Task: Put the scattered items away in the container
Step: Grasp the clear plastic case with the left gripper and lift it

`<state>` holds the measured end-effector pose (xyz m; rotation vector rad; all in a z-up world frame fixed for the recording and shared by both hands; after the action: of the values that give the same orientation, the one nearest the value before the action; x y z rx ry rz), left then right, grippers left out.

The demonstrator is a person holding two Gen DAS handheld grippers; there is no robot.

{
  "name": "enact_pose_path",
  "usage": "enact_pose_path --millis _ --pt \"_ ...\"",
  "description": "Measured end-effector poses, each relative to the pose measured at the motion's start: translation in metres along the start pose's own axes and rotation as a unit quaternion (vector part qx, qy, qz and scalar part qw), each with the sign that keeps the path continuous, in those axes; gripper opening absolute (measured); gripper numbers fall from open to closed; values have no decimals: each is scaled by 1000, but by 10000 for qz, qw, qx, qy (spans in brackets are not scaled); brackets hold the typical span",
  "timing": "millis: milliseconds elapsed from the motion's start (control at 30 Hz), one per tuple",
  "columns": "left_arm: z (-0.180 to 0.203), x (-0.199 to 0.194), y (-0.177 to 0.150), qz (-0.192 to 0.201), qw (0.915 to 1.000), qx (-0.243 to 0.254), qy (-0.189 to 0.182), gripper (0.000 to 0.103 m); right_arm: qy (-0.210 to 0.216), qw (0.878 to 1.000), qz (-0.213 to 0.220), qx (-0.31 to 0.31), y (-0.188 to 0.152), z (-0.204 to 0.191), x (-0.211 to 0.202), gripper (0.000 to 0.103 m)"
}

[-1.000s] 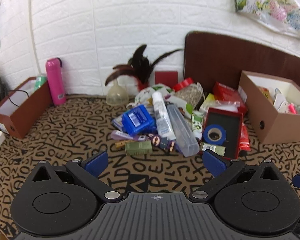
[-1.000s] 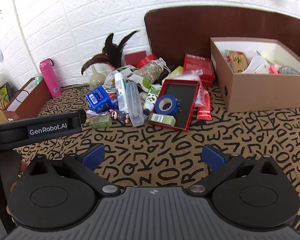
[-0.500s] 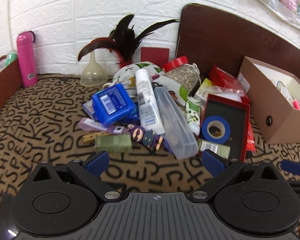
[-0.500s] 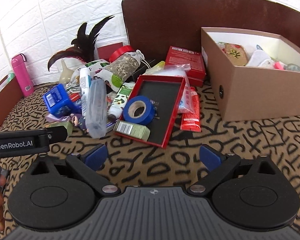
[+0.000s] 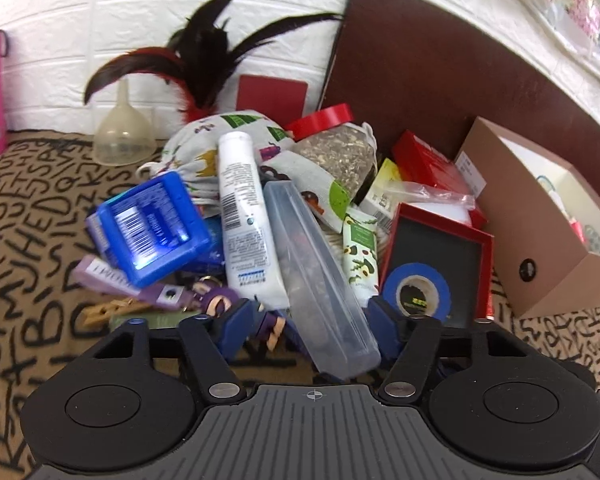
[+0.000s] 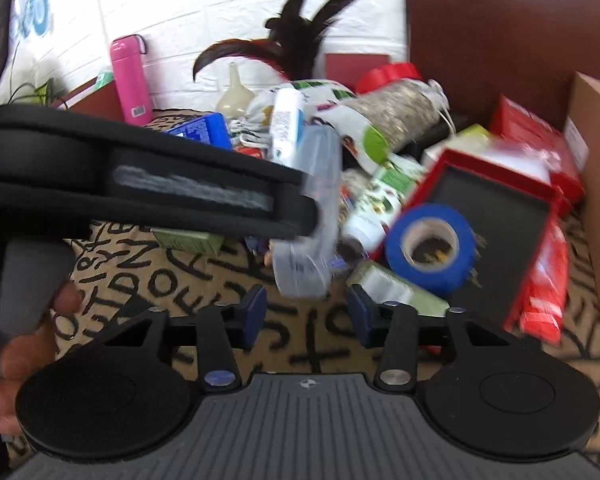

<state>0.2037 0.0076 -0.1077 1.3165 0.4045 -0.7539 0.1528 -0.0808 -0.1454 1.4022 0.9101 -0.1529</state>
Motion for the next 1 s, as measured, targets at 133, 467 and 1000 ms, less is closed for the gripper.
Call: enact_pose_path --millis 133,467,1000 --pt "-1 22 3 -209 9994 -73 -263 49 -86 9996 126 -255 6 -1 14 43" --pt "11 3 -16 -411 9978 -193 -490 49 -16 9999 41 -95 -2 1 4 37" --pt "82 -61 -125 -1216 9879 4 -959 71 173 9969 -630 439 -118 -3 -126 41"
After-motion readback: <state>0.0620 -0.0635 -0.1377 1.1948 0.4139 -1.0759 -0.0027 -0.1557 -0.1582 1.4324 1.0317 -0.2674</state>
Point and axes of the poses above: each gripper's, at about its wrist camera, not at the fingertips, and x roughly the way its jaws point, z to its right, y to its top, the point moved 7 cm from there along x, roughly the way its jaws point, and after that the axes turned 2 degrees about z, right-handed, at the moved point
